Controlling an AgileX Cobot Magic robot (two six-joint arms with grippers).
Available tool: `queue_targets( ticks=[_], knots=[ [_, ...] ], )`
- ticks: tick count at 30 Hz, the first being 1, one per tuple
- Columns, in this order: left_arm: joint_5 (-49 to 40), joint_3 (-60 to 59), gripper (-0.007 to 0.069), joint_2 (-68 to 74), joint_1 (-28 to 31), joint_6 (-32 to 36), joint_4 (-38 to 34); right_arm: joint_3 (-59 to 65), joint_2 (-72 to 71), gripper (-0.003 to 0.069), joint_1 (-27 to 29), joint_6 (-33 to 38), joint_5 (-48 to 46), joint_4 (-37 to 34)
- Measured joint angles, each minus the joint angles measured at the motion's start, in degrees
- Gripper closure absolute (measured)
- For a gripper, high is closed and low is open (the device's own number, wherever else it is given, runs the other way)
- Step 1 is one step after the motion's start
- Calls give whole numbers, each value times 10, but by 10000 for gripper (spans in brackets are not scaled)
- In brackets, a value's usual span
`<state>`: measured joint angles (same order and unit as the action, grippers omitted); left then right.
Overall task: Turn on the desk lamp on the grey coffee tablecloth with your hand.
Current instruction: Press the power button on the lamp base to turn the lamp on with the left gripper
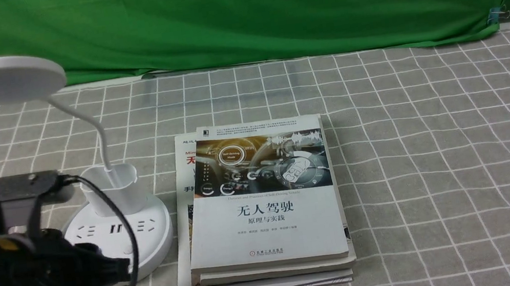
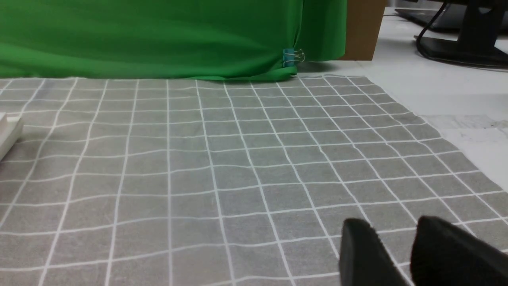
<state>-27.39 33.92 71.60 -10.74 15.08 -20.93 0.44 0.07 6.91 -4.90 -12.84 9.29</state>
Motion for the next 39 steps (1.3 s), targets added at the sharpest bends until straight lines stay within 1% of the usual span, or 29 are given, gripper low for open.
queue_targets(
  ticks=[1, 2, 3, 4, 5, 8, 9, 10, 14, 18, 27, 39],
  knots=[
    [4, 7, 540, 12, -11, -20, 21, 0, 0, 414, 0, 0, 0, 0],
    [10, 17, 566, 29, -26, -51, 61, 0, 0, 414, 0, 0, 0, 0],
    [13, 23, 582, 40, -32, -72, 78, 0, 0, 414, 0, 0, 0, 0],
    [14, 24, 589, 42, -35, -77, 90, 0, 0, 414, 0, 0, 0, 0],
    [19, 38, 605, 65, -44, -113, 134, 0, 0, 414, 0, 0, 0, 0],
    [37, 53, 610, 94, -48, -151, 186, 0, 0, 414, 0, 0, 0, 0],
    [37, 53, 610, 96, -48, -151, 186, 0, 0, 414, 0, 0, 0, 0],
    [57, 56, 610, 109, -48, -173, 219, 0, 0, 414, 0, 0, 0, 0],
    [102, 57, 610, 133, -48, -207, 265, 0, 0, 414, 0, 0, 0, 0],
    [123, 57, 610, 151, -48, -211, 271, 0, 0, 414, 0, 0, 0, 0],
    [132, 61, 610, 168, -48, -212, 274, 0, 0, 414, 0, 0, 0, 0],
    [124, 62, 610, 164, -48, -213, 274, 0, 0, 414, 0, 0, 0, 0]
  ],
)
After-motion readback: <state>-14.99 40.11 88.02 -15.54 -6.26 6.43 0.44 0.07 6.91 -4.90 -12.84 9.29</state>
